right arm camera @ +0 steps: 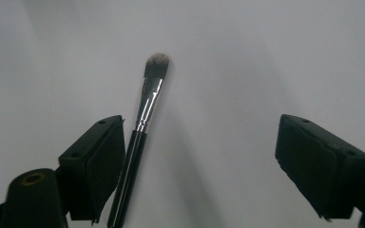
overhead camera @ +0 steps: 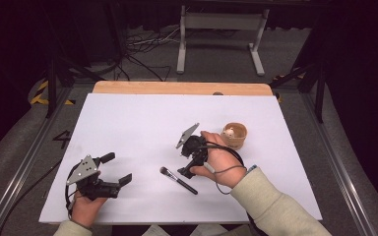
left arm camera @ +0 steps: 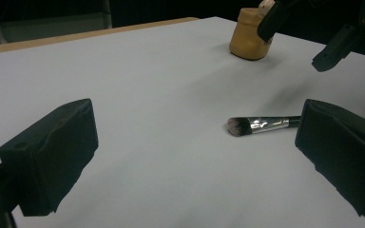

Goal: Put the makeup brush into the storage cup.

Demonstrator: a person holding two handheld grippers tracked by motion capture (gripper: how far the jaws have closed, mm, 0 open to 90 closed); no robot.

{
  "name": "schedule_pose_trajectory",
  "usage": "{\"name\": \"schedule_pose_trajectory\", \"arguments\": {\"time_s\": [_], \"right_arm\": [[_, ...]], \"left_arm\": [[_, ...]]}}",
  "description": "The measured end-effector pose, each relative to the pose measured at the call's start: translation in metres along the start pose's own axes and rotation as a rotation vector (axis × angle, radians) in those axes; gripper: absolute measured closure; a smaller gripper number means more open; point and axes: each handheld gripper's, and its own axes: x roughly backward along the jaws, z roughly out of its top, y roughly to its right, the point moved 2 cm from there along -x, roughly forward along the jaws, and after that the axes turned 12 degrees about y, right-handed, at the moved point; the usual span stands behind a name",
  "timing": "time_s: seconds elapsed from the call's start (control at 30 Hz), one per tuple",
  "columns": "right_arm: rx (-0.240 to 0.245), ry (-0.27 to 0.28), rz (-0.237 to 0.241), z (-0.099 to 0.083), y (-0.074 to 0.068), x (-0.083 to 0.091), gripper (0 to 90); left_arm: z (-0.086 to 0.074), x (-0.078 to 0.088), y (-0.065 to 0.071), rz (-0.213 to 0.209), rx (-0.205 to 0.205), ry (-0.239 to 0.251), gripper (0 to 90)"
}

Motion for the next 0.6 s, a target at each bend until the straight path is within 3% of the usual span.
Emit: {"name": "schedule_pose_trajectory", "arguments": {"time_s": [0.23, 0.43, 0.6], "right_arm": [[-0.014, -0.062, 0.017, 0.005, -0.001, -0.009, 20.5], [-0.027, -0.117, 0.048, 0.008, -0.006, -0.020, 26.0], [-0.027, -0.141, 0.060, 0.008, -0.009, -0.031, 22.8]], "left_arm": [[-0.002, 0.001, 0.002, 0.000, -0.013, -0.010, 0.8], [-0.003, 0.004, 0.002, 0.011, -0.006, -0.004, 0.8], [-0.003, 0.004, 0.001, 0.010, -0.001, -0.005, 0.7]]}}
